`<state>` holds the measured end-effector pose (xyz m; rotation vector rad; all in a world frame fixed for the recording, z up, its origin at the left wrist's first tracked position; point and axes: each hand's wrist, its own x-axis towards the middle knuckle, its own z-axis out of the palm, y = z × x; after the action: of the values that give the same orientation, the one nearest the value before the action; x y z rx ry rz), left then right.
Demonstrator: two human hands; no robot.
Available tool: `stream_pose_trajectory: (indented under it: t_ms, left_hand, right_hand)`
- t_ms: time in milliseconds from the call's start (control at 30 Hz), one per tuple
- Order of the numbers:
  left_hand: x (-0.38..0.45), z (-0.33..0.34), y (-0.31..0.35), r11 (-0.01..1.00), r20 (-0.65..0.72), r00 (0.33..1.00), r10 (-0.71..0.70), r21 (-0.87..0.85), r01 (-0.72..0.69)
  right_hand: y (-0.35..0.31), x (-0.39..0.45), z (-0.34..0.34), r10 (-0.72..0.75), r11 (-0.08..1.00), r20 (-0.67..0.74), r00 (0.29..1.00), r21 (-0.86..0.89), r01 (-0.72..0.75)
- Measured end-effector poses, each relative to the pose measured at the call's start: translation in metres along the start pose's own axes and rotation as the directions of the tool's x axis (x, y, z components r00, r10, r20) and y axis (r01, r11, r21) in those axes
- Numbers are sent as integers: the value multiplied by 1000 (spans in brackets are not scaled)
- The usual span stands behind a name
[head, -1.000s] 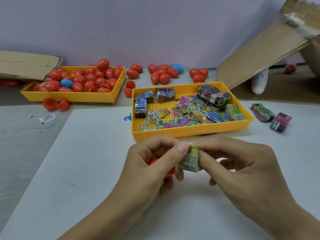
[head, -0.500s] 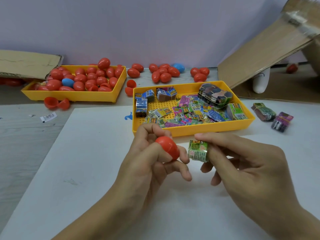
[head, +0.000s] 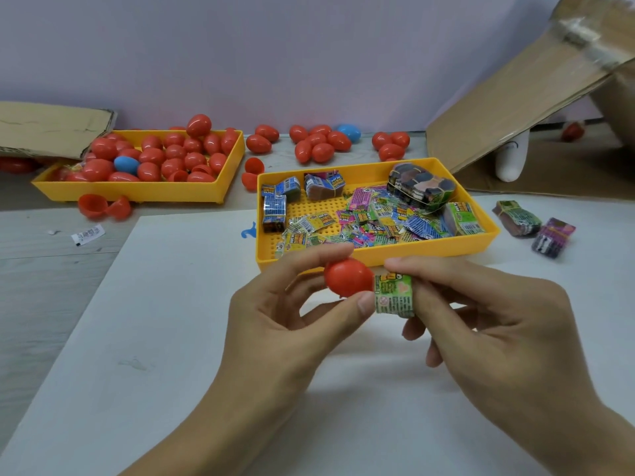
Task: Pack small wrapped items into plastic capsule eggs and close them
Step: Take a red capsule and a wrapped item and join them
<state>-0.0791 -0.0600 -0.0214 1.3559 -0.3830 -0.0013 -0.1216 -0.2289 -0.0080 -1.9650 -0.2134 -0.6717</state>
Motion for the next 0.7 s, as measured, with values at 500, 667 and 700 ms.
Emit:
stream_pose_trajectory:
  t_ms: [500, 667, 700]
  left_hand:
    - [-2, -1, -1, 998, -9, 999, -54, 29, 54]
    - [-1, -1, -1, 998, -17, 998, -67, -18, 67]
    - [-1, 0, -1, 997, -17, 997, -74, -40, 73]
  right_hand:
    - [0, 1, -1, 5, 998, -39, 999, -58, -8]
    - [-1, 2, -2, -4, 996, -26, 1000, -84, 2]
    - [-1, 1, -2, -5, 996, -26, 1000, -87, 3]
